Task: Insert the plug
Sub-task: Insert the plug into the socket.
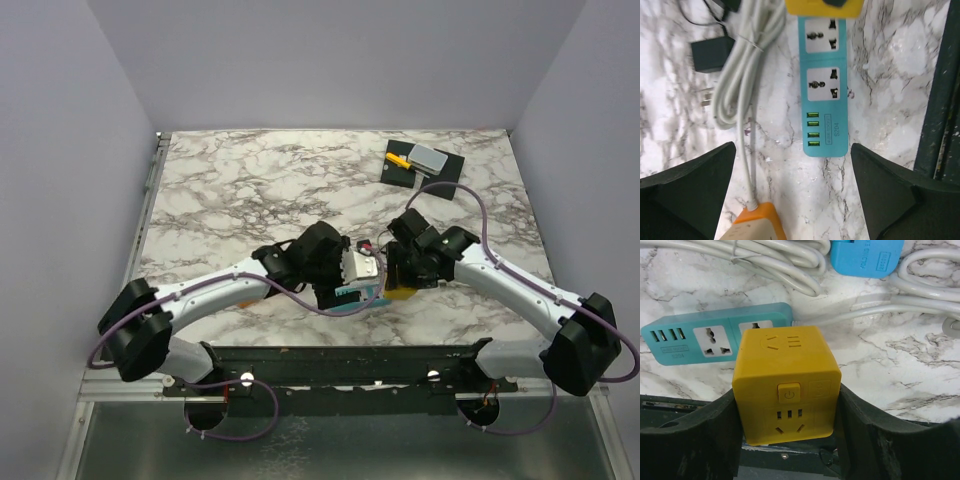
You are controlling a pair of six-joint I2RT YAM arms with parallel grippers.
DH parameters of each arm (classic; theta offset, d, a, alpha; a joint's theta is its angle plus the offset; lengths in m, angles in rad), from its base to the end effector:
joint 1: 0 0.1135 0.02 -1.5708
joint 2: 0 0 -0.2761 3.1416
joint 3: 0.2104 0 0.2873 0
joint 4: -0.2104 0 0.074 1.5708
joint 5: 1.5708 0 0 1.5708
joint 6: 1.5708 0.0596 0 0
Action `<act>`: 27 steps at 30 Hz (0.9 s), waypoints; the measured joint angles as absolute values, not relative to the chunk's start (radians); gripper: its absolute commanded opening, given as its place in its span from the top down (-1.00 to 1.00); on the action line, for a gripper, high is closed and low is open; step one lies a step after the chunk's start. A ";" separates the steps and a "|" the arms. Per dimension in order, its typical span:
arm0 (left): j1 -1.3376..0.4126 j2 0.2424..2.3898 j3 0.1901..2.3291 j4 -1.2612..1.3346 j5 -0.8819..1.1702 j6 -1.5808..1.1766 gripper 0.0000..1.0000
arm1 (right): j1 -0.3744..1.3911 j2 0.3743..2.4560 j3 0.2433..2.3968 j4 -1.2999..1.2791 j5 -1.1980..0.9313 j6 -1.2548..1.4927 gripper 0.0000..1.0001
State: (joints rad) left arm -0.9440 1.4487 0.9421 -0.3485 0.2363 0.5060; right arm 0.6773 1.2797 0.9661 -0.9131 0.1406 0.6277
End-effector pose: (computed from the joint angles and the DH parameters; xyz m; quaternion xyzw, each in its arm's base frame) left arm 0.1927 -0.2898 0.2041 0.6477 0.6688 -0.1833 0.3155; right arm 0.2167 0.1636 0.2232 -0.0123 0.9828 0.0487 0.1777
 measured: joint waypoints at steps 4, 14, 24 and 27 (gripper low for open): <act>-0.942 1.305 0.945 -0.350 0.203 0.442 -0.98 | 0.704 1.284 0.981 -0.909 0.158 0.625 0.99; -0.888 1.188 1.019 -0.385 -0.180 0.267 -0.98 | 0.783 1.378 1.010 -0.905 0.218 0.605 0.99; -0.785 1.150 1.025 -0.470 -0.217 0.174 -0.98 | 0.795 1.403 1.062 -0.890 0.234 0.579 0.99; -0.763 1.153 1.026 -0.493 -0.217 0.138 -0.98 | 0.801 1.417 1.062 -0.889 0.234 0.575 0.99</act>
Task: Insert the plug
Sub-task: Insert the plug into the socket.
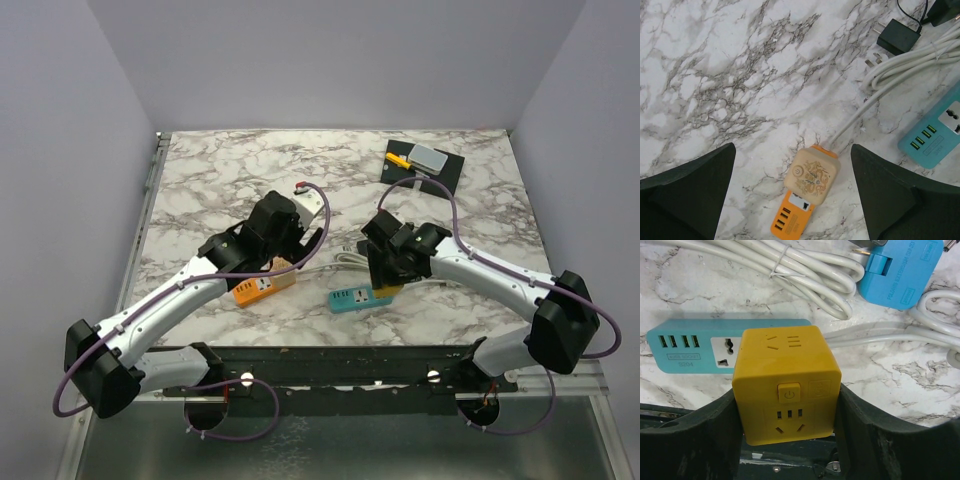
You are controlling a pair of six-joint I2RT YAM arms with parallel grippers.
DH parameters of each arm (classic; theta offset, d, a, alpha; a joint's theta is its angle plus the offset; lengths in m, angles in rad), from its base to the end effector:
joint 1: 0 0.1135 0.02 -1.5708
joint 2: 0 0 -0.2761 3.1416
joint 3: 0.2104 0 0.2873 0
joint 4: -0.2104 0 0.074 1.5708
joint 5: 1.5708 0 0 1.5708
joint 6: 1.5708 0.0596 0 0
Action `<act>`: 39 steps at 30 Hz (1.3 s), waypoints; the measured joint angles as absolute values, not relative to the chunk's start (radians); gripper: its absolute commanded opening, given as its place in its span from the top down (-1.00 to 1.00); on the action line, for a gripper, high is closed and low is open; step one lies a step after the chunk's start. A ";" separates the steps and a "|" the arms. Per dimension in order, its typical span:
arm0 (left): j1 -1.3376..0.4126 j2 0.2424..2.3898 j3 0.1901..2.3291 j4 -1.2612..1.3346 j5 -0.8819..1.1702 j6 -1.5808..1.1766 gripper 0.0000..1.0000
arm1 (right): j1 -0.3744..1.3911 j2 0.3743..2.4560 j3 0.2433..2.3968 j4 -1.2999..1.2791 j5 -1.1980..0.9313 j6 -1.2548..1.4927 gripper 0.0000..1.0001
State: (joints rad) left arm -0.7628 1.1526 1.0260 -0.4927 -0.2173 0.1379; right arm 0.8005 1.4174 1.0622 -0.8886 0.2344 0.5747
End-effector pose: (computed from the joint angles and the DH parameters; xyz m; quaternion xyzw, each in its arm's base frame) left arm 0.2271 -0.1992 0.3131 0.3400 0.8172 -0.0482 0.4629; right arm 0.2220 0.2089 0.2199 -0.0915 0.9758 0.0134 0.1981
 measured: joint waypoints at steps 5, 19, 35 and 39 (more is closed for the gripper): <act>-0.745 1.179 1.038 -0.524 -0.217 0.099 -0.98 | 0.806 1.429 1.062 -0.882 0.234 0.574 0.99; -0.728 1.191 1.054 -0.551 -0.217 0.067 -0.98 | 0.831 1.448 1.062 -0.880 0.236 0.567 0.99; -0.728 1.192 1.058 -0.560 -0.218 0.067 -0.98 | 0.841 1.451 1.061 -0.890 0.265 0.567 0.99; -0.728 1.193 1.064 -0.564 -0.218 0.067 -0.98 | 0.848 1.453 1.061 -0.890 0.270 0.567 0.99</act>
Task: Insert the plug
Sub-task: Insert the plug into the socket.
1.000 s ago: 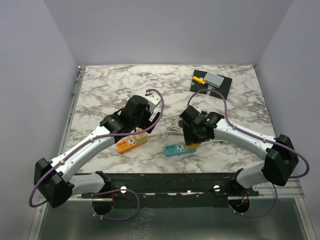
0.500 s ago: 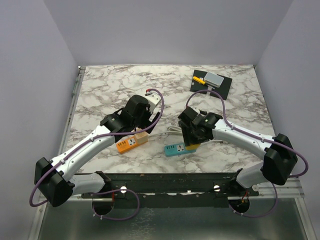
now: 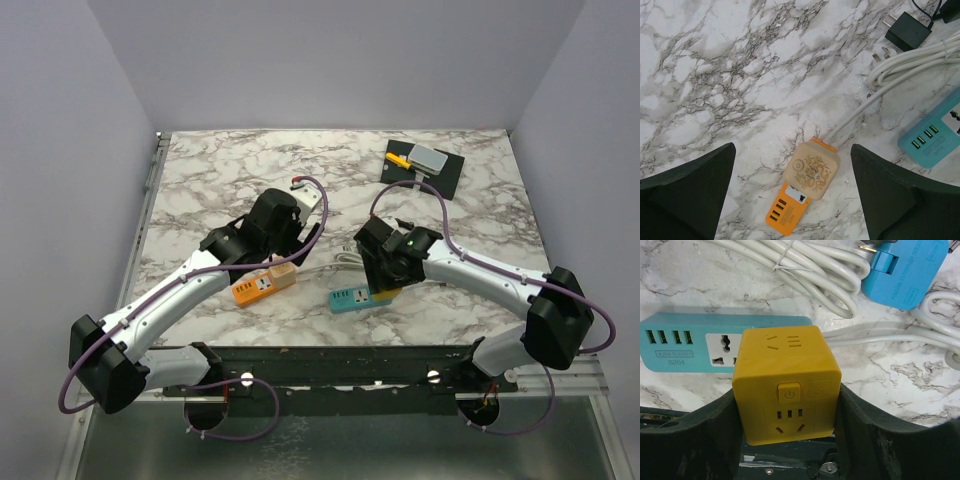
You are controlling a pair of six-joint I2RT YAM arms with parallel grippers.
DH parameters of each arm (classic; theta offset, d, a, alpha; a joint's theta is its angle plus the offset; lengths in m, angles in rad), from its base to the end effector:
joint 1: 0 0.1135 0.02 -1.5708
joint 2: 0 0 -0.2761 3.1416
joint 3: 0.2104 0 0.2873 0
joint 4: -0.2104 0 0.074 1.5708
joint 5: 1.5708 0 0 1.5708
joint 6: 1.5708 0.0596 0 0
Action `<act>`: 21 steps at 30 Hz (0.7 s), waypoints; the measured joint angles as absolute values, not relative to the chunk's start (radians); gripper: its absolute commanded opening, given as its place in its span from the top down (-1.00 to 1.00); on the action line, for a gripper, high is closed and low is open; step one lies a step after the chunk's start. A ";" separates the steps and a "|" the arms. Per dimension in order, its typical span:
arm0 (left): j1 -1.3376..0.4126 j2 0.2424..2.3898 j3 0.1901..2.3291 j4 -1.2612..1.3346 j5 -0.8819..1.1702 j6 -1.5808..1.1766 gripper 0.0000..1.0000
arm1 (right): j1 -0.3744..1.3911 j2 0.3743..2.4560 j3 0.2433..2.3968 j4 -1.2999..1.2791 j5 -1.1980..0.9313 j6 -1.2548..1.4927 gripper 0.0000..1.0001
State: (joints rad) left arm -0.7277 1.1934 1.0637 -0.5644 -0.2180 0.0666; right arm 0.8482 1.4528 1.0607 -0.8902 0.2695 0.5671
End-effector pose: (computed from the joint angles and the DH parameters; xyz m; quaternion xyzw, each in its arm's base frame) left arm 0.2372 -0.1941 0.3088 0.3056 0.8479 -0.0438 0.4311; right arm 0.2152 0.2201 0.2097 -0.1182 0.9737 -0.0084 0.1947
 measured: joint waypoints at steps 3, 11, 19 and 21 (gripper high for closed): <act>-0.728 1.194 1.070 -0.564 -0.218 0.067 -0.98 | 0.856 1.453 1.060 -0.890 0.274 0.567 0.99; -0.728 1.195 1.072 -0.564 -0.218 0.065 -0.98 | 0.861 1.453 1.058 -0.890 0.277 0.568 0.99; -0.728 1.195 1.072 -0.564 -0.218 0.062 -0.98 | 0.869 1.449 1.055 -0.890 0.280 0.571 0.99; -0.728 1.195 1.072 -0.564 -0.218 0.061 -0.98 | 0.871 1.446 1.053 -0.891 0.280 0.575 0.99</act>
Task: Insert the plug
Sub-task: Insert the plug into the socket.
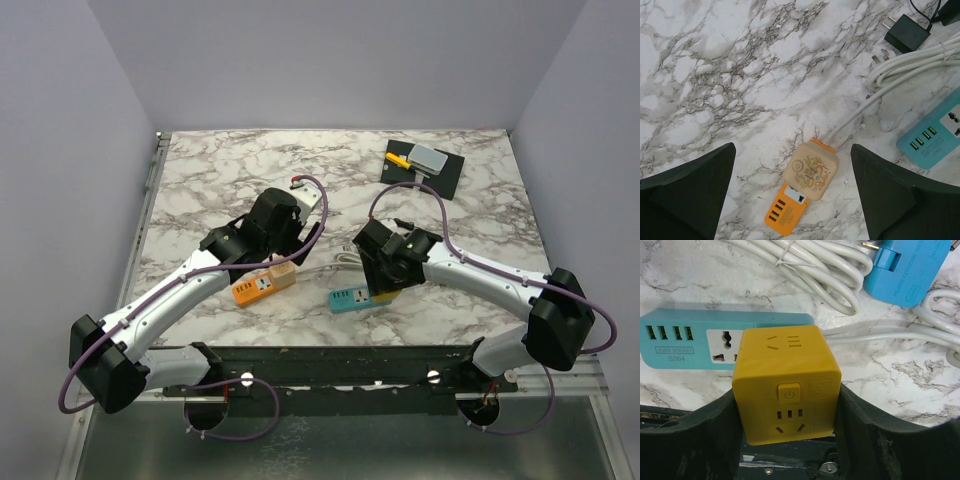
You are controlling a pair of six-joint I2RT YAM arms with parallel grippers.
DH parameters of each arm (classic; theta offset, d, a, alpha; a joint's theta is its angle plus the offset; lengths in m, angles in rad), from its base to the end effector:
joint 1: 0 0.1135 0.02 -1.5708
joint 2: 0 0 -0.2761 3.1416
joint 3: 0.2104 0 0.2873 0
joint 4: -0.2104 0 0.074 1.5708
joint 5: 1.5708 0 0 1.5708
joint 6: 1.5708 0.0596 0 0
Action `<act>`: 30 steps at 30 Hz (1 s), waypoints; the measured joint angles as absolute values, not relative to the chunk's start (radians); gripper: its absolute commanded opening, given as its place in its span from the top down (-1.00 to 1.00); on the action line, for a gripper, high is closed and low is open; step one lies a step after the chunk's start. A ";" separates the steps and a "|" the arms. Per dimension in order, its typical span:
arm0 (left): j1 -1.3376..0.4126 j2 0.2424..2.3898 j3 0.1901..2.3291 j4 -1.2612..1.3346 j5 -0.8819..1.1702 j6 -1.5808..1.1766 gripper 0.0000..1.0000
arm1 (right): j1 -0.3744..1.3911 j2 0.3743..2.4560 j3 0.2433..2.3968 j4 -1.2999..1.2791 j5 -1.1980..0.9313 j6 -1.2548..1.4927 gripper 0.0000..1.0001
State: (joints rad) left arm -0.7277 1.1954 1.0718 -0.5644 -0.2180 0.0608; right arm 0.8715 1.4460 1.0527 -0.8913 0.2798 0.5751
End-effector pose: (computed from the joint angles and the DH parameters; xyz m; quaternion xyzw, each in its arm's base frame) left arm 0.2379 -0.1947 0.3113 0.3023 0.8477 -0.0461 0.4335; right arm 0.2091 0.2230 0.2093 -0.1250 0.9723 -0.0100 0.1972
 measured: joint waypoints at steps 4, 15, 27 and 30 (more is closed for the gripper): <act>-0.728 1.195 1.072 -0.564 -0.218 0.059 -0.98 | 0.873 1.444 1.051 -0.891 0.280 0.576 0.99; -0.728 1.195 1.072 -0.564 -0.218 0.048 -0.98 | 0.879 1.456 1.059 -0.898 0.299 0.574 0.99; -0.728 1.195 1.073 -0.564 -0.218 0.044 -0.98 | 0.905 1.510 1.108 -0.941 0.354 0.570 0.99; -0.728 1.195 1.073 -0.564 -0.218 0.044 -0.98 | 0.910 1.511 1.109 -0.947 0.364 0.569 0.99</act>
